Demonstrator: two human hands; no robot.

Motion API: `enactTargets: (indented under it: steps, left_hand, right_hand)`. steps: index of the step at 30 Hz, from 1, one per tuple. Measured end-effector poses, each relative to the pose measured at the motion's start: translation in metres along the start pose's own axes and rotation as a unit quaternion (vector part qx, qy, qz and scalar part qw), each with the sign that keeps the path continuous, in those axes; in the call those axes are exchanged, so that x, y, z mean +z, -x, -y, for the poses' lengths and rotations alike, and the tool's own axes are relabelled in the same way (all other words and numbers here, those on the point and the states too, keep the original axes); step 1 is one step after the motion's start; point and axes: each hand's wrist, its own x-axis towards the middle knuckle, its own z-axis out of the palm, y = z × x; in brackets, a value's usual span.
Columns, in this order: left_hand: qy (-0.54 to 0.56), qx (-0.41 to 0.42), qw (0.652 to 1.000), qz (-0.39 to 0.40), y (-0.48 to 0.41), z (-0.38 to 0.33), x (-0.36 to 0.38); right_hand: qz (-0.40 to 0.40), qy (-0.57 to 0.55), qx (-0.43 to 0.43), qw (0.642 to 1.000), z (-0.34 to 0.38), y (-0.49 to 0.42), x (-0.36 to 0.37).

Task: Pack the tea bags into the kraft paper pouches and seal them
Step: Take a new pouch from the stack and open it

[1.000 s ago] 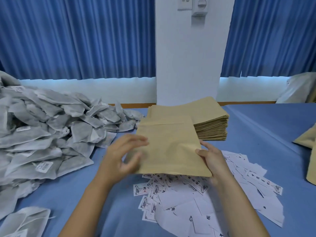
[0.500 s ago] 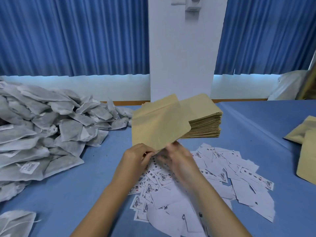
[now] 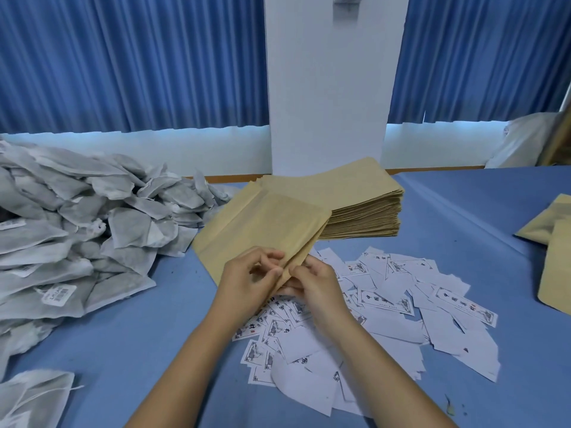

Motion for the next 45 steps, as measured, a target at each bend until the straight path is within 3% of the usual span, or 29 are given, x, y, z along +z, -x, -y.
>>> enactTargets:
  steps: [2, 6, 8, 12, 17, 21, 23, 25, 28, 30, 32, 35, 36, 37, 39, 40, 41, 43, 45]
  left_hand:
    - [-0.076, 0.055, 0.996, 0.007, 0.001, -0.001, 0.006]
    - [-0.224, 0.013, 0.974, 0.005, 0.000, 0.002, 0.015]
    - [-0.291, 0.031, 0.956, -0.008, 0.004, 0.000, 0.020]
    - [-0.256, -0.015, 0.962, -0.099, 0.008, -0.008, 0.018]
    - [-0.211, -0.030, 0.969, -0.122, 0.010, -0.016, 0.019]
    - [-0.213, -0.061, 0.942, -0.252, -0.005, -0.004, -0.012]
    - [-0.242, -0.049, 0.946, -0.209, -0.001, -0.002, -0.013]
    - [-0.286, -0.036, 0.953, -0.098, 0.007, -0.006, 0.003]
    - [-0.371, 0.002, 0.928, 0.029, 0.011, -0.012, 0.023]
    - [-0.391, 0.049, 0.918, 0.041, 0.010, -0.019, 0.021]
    - [-0.379, 0.109, 0.919, 0.012, 0.012, -0.029, 0.012]
    - [-0.313, 0.152, 0.924, -0.160, 0.008, -0.039, -0.003]
    - [-0.297, 0.174, 0.921, -0.180, 0.007, -0.043, -0.001]
    - [-0.299, 0.215, 0.917, -0.154, 0.008, -0.047, 0.004]
    - [-0.352, 0.293, 0.888, -0.026, 0.020, -0.051, 0.023]
    - [-0.364, 0.297, 0.883, -0.001, 0.023, -0.050, 0.027]
    - [-0.334, 0.268, 0.904, -0.010, 0.021, -0.051, 0.023]
    - [-0.265, 0.219, 0.930, -0.127, 0.010, -0.047, 0.003]
    - [-0.254, 0.204, 0.913, -0.245, -0.001, -0.048, -0.016]
  right_hand:
    - [-0.039, 0.043, -0.004, 0.998, 0.001, 0.000, 0.005]
    - [-0.055, 0.104, -0.012, 0.993, 0.002, 0.002, 0.008]
    - [-0.052, 0.118, -0.009, 0.992, 0.003, 0.001, 0.009]
    - [-0.037, 0.135, -0.008, 0.990, 0.003, 0.002, 0.011]
    - [-0.042, 0.132, 0.001, 0.990, 0.005, 0.006, 0.016]
    - [-0.046, 0.137, 0.045, 0.988, 0.004, 0.011, 0.005]
    - [-0.065, 0.148, 0.048, 0.986, 0.005, 0.011, 0.003]
    - [-0.075, 0.160, 0.033, 0.984, 0.007, 0.010, 0.005]
    - [-0.083, 0.236, -0.003, 0.968, 0.009, 0.011, 0.007]
    - [-0.094, 0.254, 0.017, 0.962, 0.011, 0.011, 0.004]
    - [-0.106, 0.204, 0.070, 0.971, 0.012, 0.008, 0.001]
    - [-0.122, 0.102, 0.134, 0.978, 0.016, 0.005, -0.001]
    - [-0.126, 0.073, 0.138, 0.980, 0.018, 0.005, -0.001]
    - [-0.123, 0.038, 0.130, 0.983, 0.019, 0.006, 0.000]
    - [-0.111, -0.025, 0.102, 0.988, 0.019, 0.009, 0.002]
    - [-0.110, -0.034, 0.100, 0.988, 0.019, 0.010, 0.001]
    - [-0.113, -0.033, 0.105, 0.987, 0.021, 0.011, 0.000]
    - [-0.128, -0.022, 0.115, 0.985, 0.025, 0.009, -0.005]
    - [-0.142, -0.033, 0.110, 0.983, 0.027, 0.007, -0.009]
